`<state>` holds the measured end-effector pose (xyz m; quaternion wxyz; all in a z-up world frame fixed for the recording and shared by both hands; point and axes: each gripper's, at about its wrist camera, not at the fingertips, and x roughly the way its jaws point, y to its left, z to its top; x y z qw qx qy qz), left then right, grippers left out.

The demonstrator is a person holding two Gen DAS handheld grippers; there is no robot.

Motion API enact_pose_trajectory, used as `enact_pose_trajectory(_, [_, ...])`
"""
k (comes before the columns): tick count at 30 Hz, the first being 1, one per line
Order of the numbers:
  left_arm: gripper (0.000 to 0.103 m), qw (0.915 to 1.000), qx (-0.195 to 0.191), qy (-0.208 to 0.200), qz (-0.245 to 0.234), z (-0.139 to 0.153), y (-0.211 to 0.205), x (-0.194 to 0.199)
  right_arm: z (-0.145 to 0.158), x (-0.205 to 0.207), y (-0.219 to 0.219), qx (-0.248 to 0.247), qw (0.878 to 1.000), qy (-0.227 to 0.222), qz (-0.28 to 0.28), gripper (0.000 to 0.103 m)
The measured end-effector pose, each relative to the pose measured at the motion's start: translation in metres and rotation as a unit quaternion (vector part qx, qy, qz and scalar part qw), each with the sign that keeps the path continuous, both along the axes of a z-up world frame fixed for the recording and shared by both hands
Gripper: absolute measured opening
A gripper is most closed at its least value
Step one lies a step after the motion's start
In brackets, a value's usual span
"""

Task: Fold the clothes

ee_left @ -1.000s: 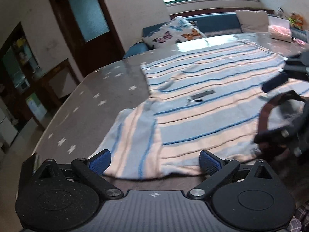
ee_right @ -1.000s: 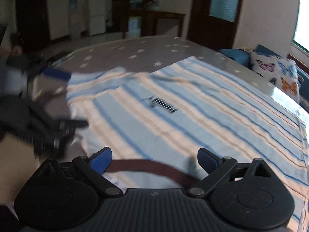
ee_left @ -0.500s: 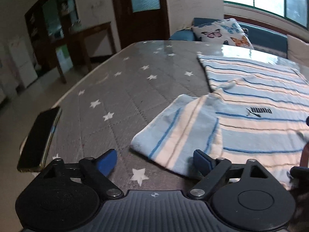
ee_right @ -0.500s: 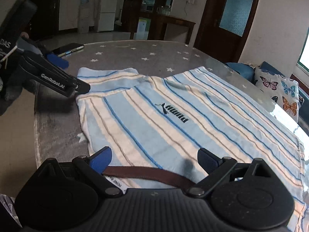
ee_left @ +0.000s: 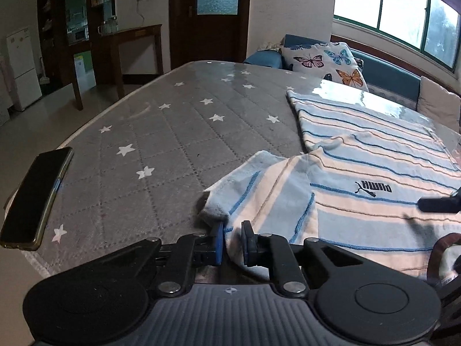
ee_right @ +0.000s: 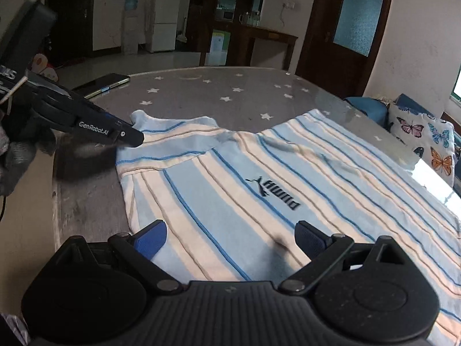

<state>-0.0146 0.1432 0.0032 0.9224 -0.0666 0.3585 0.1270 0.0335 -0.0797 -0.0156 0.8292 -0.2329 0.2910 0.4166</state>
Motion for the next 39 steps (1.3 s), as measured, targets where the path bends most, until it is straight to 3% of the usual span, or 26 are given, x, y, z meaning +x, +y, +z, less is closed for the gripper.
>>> enact_pose_trajectory(4, [0.017,0.9999,0.002,-0.002,0.016,0.004,0.004,-0.005,-0.004,-0.004,0.009,-0.003,1.0,0.004,0.018,0.097])
enact_pose_trajectory(6, [0.025,0.9998,-0.004,-0.002,0.02,0.005,0.007,-0.007,-0.001,-0.002,0.016,0.003,1.0,0.003,0.018,0.097])
enact_pose_trajectory(8, [0.042,0.9997,-0.007,0.001,0.023,0.003,0.007,-0.007,0.0,0.002,0.023,0.01,1.0,0.007,0.017,0.097])
enact_pose_trajectory(12, [0.041,0.9995,-0.017,0.003,0.025,0.0,0.009,-0.007,-0.003,0.007,0.041,0.009,1.0,0.009,0.017,0.097])
enact_pose_trajectory(15, [0.035,0.9995,-0.023,0.0,0.022,-0.001,0.011,-0.006,-0.007,0.006,0.051,0.009,1.0,0.009,0.018,0.097])
enact_pose_trajectory(16, [0.03,0.9995,-0.023,-0.001,0.022,-0.001,0.013,-0.006,-0.007,0.006,0.053,0.009,1.0,0.01,0.017,0.097])
enact_pose_trajectory(17, [0.015,0.9994,-0.026,-0.003,0.023,-0.001,0.014,-0.006,-0.007,0.006,0.054,0.008,1.0,0.01,0.017,0.097])
enact_pose_trajectory(19, [0.005,0.9987,-0.045,-0.008,0.023,-0.001,0.019,-0.006,-0.007,0.005,0.055,0.009,1.0,0.009,0.017,0.097])
enact_pose_trajectory(23, [0.002,0.9979,-0.053,-0.033,0.017,0.008,0.016,-0.007,-0.009,0.006,0.056,0.009,1.0,0.014,0.016,0.097])
enact_pose_trajectory(30, [0.002,0.9905,-0.035,-0.108,-0.079,0.044,-0.024,-0.017,0.003,0.008,0.031,0.018,1.0,0.009,-0.006,0.097])
enact_pose_trajectory(34, [0.002,0.9779,-0.033,-0.129,-0.161,0.055,-0.056,-0.018,0.013,0.014,-0.002,0.024,0.999,-0.001,-0.042,0.097])
enact_pose_trajectory(39, [0.002,0.9599,-0.027,-0.117,-0.253,0.049,-0.095,-0.014,0.022,0.027,-0.046,0.032,0.994,-0.011,-0.103,0.097])
